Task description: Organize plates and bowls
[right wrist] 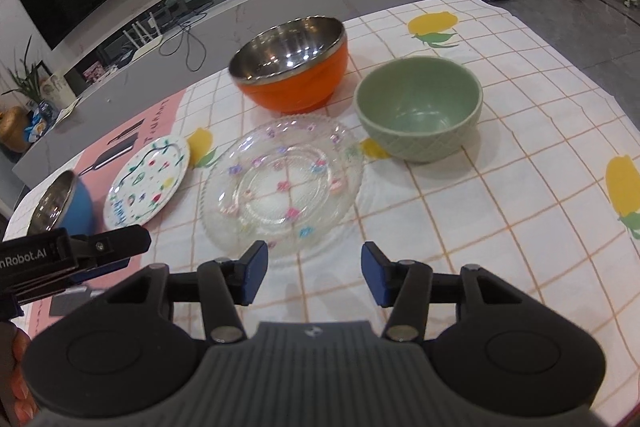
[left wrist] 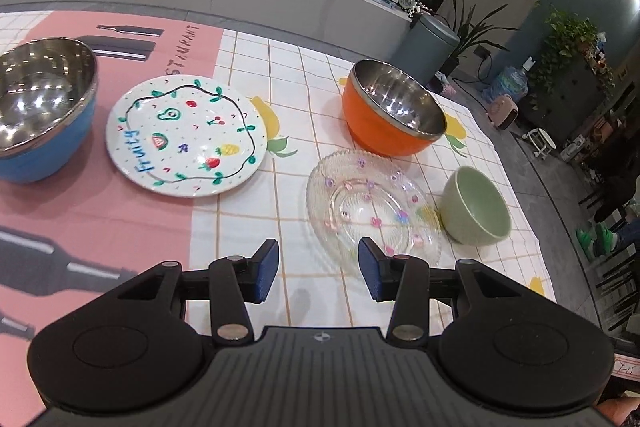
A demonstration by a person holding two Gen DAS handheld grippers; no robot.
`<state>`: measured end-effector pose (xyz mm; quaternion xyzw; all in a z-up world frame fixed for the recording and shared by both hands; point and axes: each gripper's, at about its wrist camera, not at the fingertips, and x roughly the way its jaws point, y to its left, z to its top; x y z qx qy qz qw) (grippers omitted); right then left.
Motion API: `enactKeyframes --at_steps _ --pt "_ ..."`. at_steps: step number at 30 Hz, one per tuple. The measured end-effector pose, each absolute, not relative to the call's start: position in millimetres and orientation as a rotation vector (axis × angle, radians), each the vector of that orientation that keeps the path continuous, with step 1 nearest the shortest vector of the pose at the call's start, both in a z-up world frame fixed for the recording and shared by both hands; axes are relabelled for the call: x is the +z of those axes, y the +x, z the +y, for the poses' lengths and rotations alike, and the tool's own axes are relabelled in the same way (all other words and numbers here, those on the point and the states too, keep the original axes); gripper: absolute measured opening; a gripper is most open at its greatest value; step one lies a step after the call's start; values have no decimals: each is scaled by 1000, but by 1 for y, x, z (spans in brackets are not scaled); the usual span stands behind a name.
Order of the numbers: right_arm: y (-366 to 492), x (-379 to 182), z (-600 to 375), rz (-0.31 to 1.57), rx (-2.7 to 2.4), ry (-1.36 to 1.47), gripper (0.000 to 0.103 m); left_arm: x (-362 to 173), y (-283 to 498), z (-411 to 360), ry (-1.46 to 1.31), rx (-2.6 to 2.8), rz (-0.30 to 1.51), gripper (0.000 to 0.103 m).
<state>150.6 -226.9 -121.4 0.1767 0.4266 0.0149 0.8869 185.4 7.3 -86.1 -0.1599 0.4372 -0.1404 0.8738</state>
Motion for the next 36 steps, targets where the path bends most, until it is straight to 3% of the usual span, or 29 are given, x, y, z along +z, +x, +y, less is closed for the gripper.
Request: enactKeyframes --at_steps 6,10,15,17,25,27,36 --pt "173 -130 -237 878 -3 387 51 -98 209 -3 -320 -299 927 50" --pt "184 -137 -244 877 -24 392 50 -108 222 -5 -323 -300 933 44" --pt "195 -148 -252 880 -41 409 38 -120 234 -9 -315 -307 936 36" --pt "200 -151 -254 881 -33 419 29 -124 238 -11 -311 -311 940 34" --pt "210 -157 -253 870 5 444 15 -131 248 -18 -283 -315 939 24" --pt "211 -158 -255 867 8 467 14 -130 249 -21 -262 -320 945 18" --pt "209 -159 -259 864 11 507 9 -125 245 -26 -212 -305 940 15"
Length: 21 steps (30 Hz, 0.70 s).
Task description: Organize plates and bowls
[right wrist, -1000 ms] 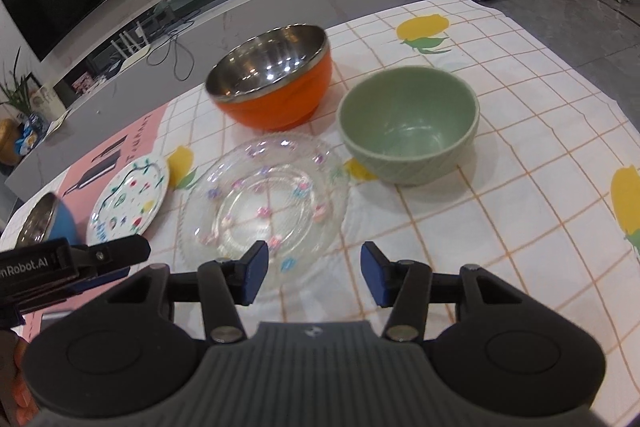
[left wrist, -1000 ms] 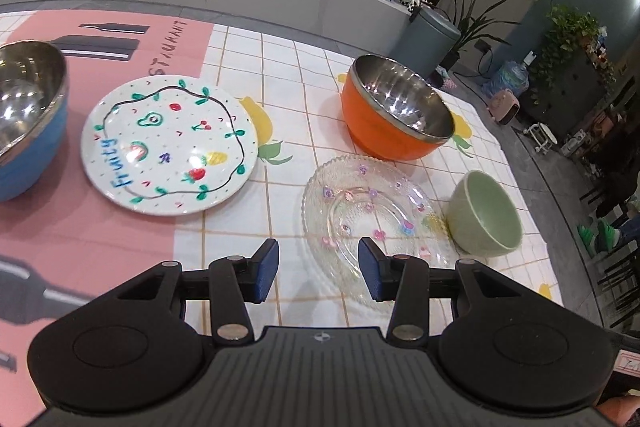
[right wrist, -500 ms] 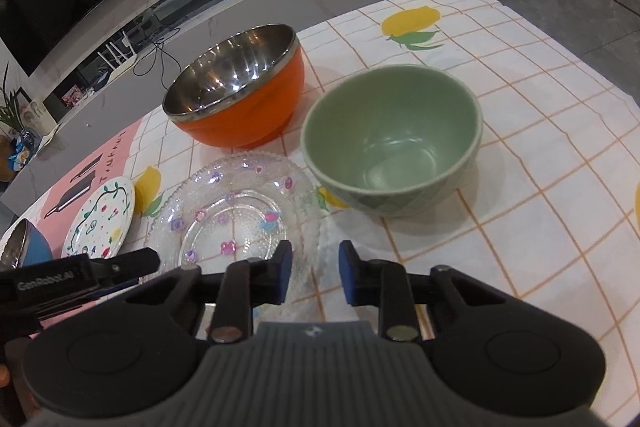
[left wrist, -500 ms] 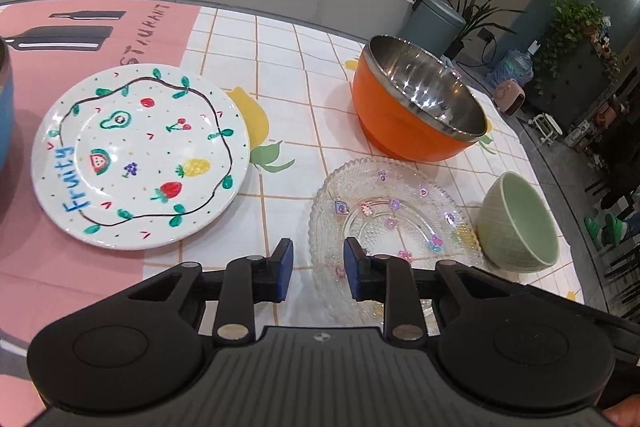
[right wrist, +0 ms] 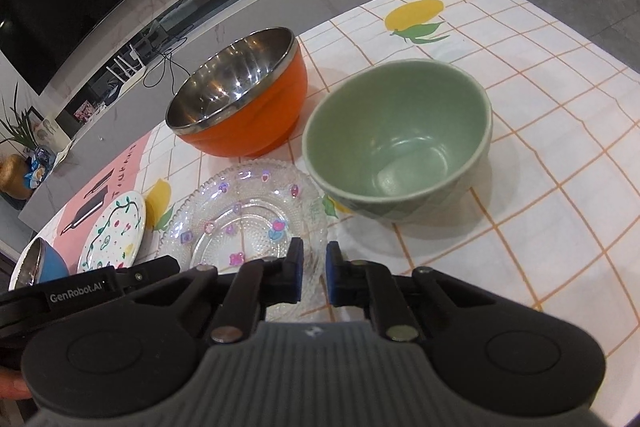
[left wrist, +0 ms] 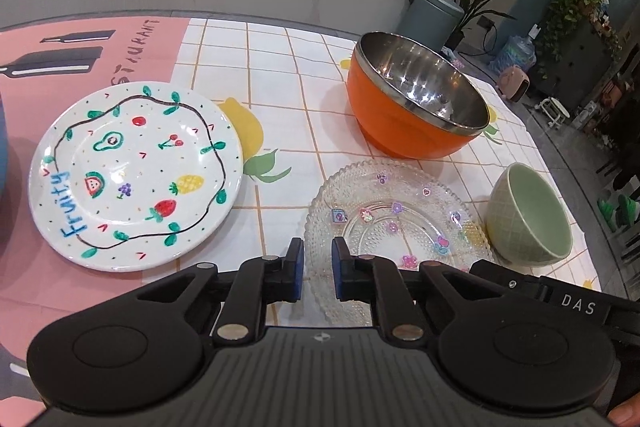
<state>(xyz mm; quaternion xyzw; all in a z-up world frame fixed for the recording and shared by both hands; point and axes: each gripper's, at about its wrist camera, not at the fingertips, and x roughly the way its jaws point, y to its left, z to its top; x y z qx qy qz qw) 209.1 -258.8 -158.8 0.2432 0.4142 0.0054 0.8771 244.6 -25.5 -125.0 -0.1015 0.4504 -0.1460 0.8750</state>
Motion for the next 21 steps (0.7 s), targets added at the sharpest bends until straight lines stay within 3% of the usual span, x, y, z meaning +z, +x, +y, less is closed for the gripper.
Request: enactKeyframes --at_steps 21 --pt "167 -121 -235 836 91 469 7 -90 186 12 -287 -239 897 11"
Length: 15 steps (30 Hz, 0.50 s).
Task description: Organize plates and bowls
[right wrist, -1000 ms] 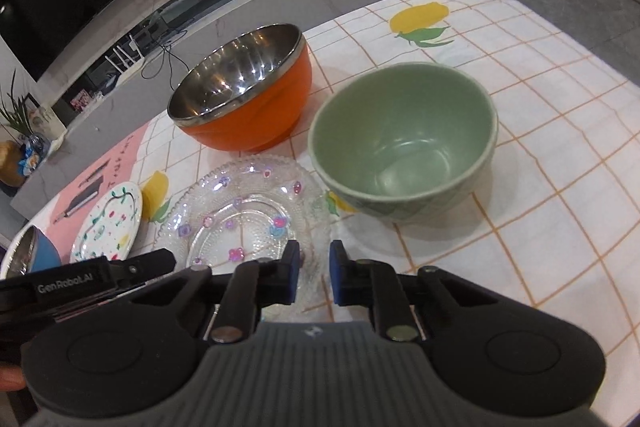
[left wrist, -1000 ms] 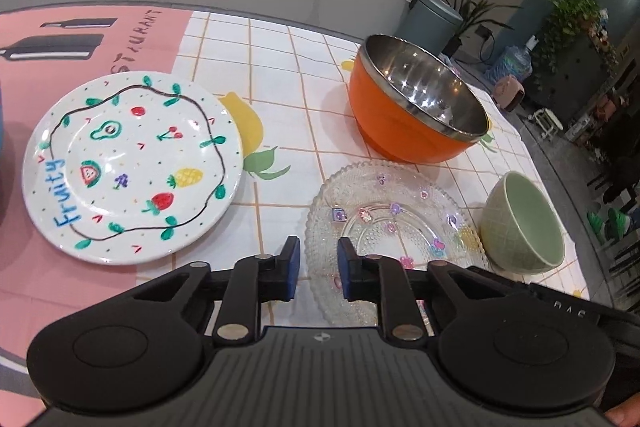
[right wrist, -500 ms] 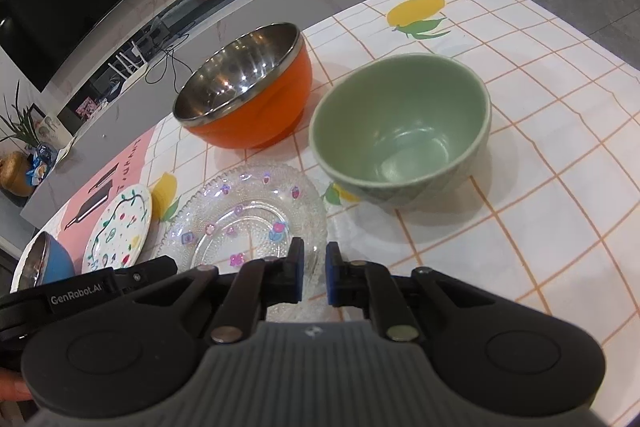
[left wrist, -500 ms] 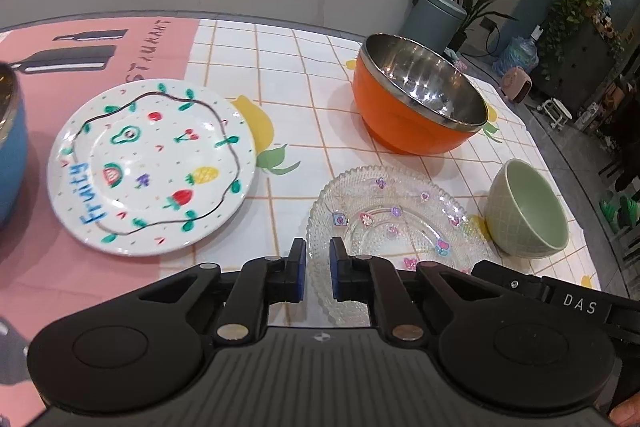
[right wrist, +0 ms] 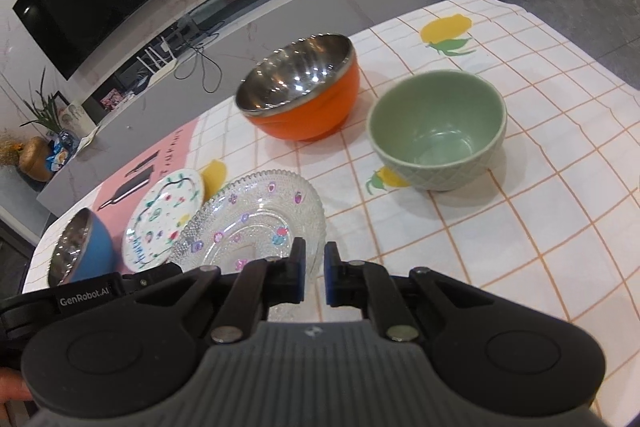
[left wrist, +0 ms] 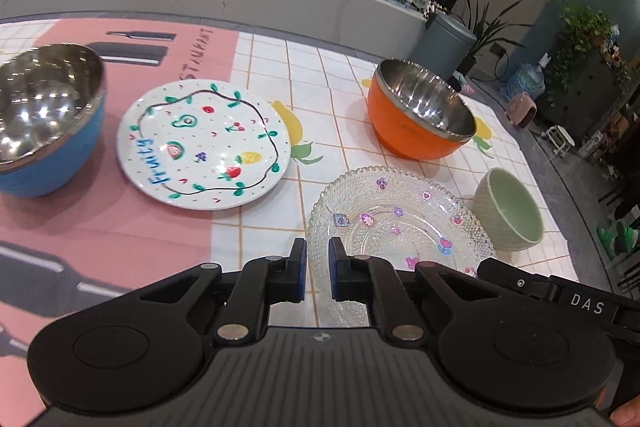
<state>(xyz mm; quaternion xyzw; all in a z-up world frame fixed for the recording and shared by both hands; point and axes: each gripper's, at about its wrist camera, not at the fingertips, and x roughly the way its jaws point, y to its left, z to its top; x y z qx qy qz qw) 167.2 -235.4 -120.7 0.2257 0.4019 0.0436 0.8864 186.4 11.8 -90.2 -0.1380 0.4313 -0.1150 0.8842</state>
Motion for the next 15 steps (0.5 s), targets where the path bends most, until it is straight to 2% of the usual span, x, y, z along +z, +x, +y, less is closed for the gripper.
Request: enactKeyframes --at_steps 15 --pt "114 -94 -204 817 178 440 7 -65 119 49 -339 -155 845 11"
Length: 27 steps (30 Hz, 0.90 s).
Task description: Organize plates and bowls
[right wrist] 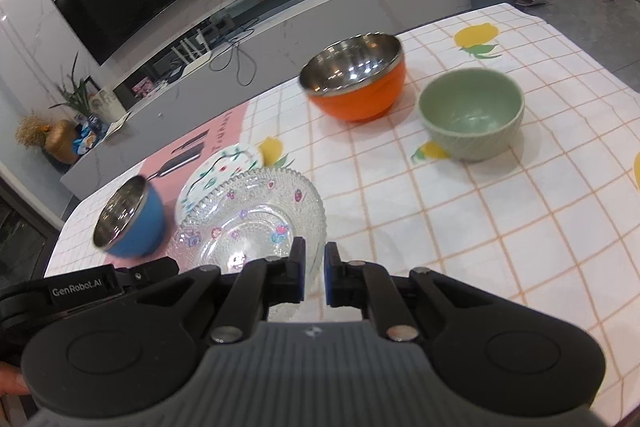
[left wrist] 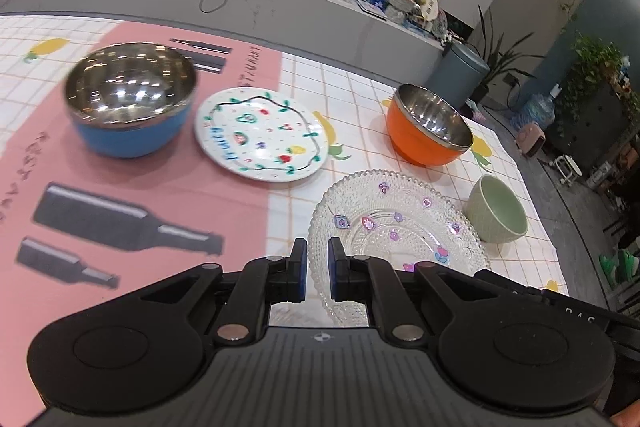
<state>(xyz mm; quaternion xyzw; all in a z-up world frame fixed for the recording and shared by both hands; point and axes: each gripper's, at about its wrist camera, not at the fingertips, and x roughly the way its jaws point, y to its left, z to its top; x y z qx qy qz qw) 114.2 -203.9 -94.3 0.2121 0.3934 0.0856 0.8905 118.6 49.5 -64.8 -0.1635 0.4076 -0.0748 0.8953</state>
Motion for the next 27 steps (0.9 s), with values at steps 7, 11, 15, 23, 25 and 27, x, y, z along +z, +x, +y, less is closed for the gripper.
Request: enactKeyframes --at_steps 7,11,15,23,25,27 --pt "89 -90 -177 831 247 399 7 -64 82 75 -360 -88 844 11" --pt "75 -91 -161 849 286 374 7 -66 62 88 -369 -54 848 11" --pt "64 -95 -147 872 320 348 7 -72 46 99 -385 -20 866 11" --pt "54 -111 -128 929 346 292 7 -90 28 107 -381 19 913 11" --pt "53 -115 -126 942 347 284 7 -93 27 107 -373 26 925 11" --pt "51 -116 -124 953 348 270 7 -97 25 106 -368 28 935 11"
